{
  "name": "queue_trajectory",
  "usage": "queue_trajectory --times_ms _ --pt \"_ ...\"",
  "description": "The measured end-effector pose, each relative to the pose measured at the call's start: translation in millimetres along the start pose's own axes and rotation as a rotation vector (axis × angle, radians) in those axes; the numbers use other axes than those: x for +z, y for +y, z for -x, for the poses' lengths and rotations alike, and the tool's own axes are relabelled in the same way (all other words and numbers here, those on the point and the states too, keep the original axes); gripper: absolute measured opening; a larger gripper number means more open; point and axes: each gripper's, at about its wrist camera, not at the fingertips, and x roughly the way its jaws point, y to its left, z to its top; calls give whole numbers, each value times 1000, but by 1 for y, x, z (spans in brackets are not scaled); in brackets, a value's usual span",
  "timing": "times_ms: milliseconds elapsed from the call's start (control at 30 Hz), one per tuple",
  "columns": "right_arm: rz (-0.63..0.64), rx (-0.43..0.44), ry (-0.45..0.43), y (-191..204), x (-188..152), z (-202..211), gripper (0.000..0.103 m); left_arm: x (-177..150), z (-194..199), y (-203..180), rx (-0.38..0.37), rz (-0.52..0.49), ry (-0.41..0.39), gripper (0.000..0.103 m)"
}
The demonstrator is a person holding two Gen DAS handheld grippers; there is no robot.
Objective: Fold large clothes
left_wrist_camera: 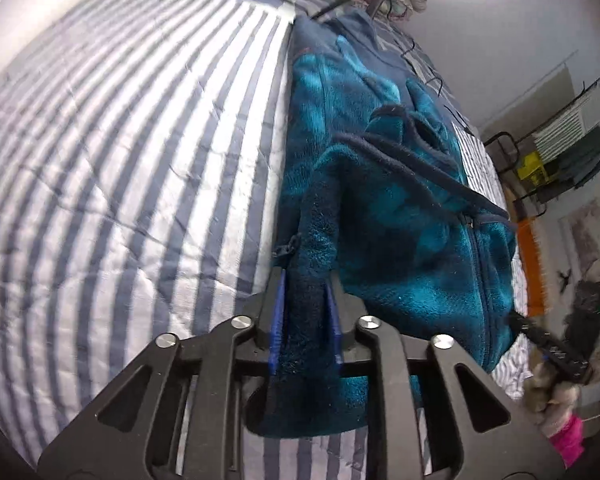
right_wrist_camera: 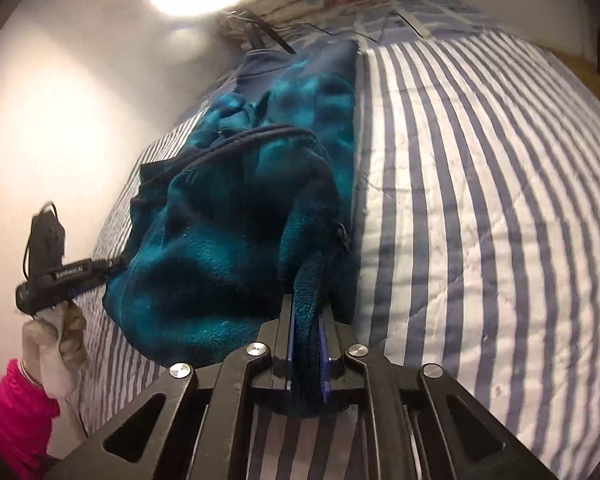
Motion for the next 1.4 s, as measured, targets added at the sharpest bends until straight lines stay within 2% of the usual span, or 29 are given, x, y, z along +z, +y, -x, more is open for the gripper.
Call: queue_trajectory --times_ms 33,67,100,167,233,333,400,500,567,600,667,700,767,833,867,900,933,967,1133,1267,1400 --pt "24 -36 -9 4 2 6 34 1 5 -2 7 -7 -13 22" --pt "59 -79 -39 8 4 16 37 1 13 -5 10 -18 -40 22" --pt "87 -95 -73 12 5 26 37 2 25 -11 10 -45 -82 22" --pt "119 -55 -133 19 11 43 37 11 32 -26 -26 -79 -113 22" --pt "160 -15 -157 30 19 48 37 16 31 -36 -67 -98 -99 22" --pt "217 -9 -154 49 31 32 37 25 19 -54 -50 -143 -95 22" --pt "248 -10 -139 60 42 12 37 34 2 -57 -16 -148 -78 22" --pt "281 -33 -72 66 55 -26 36 38 -42 -47 55 -120 5 22" --pt "298 -111 2 61 60 -58 31 38 -48 -43 47 -132 -18 22" --pt "281 -116 37 55 61 -71 31 38 -48 -45 50 -149 -18 22" --pt "263 -94 40 52 63 -74 33 38 -44 -47 42 -193 -15 22" --pt "269 -88 60 53 66 -73 33 42 -42 -45 9 -197 0 22" --pt "268 -50 94 52 72 -66 36 57 -38 -34 -84 -151 26 23" --pt "254 41 77 46 83 -48 46 84 -34 -16 -185 -66 36 31" --pt "244 68 53 43 89 -43 52 99 -32 -7 -219 -20 18 37" --pt "230 96 27 39 96 -36 56 113 -31 -2 -223 4 -10 54" --pt "212 118 -11 32 107 -29 65 127 -29 3 -225 21 -40 62" --pt "198 119 -40 27 116 -26 68 145 -30 10 -231 38 -66 63" --pt "66 116 -97 -8 175 -45 69 207 -60 32 -246 125 -36 63" --pt "24 78 -122 -26 212 -68 69 240 -89 43 -250 159 -14 63" --pt "-20 71 -108 -48 243 -101 69 264 -125 50 -258 189 2 63"
